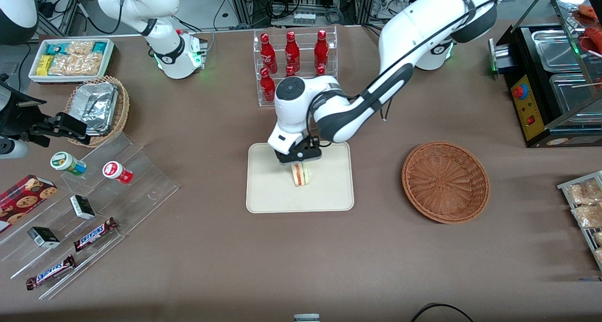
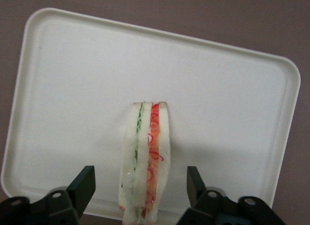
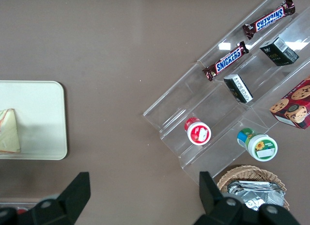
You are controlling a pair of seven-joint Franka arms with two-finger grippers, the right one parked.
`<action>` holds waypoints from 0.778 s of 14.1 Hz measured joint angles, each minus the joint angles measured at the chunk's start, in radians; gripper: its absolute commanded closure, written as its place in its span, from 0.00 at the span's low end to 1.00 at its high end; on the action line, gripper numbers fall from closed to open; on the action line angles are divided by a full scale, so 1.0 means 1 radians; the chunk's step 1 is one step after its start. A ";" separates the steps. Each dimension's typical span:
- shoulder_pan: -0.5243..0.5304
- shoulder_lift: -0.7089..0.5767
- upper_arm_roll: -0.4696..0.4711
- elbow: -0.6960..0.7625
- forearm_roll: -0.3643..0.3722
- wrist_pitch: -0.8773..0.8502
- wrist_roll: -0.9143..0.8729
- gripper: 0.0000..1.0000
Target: Place sandwich from basket to tray
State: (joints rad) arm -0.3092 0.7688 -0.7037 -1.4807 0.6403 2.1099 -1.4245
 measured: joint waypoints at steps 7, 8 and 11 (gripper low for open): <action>0.250 -0.376 0.001 0.022 -0.384 -0.347 0.206 0.01; 0.305 -0.427 0.003 0.022 -0.440 -0.412 0.295 0.01; 0.466 -0.531 0.007 0.017 -0.514 -0.549 0.525 0.01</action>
State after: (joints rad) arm 0.1563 0.2375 -0.6963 -1.4640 0.1264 1.5604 -0.8999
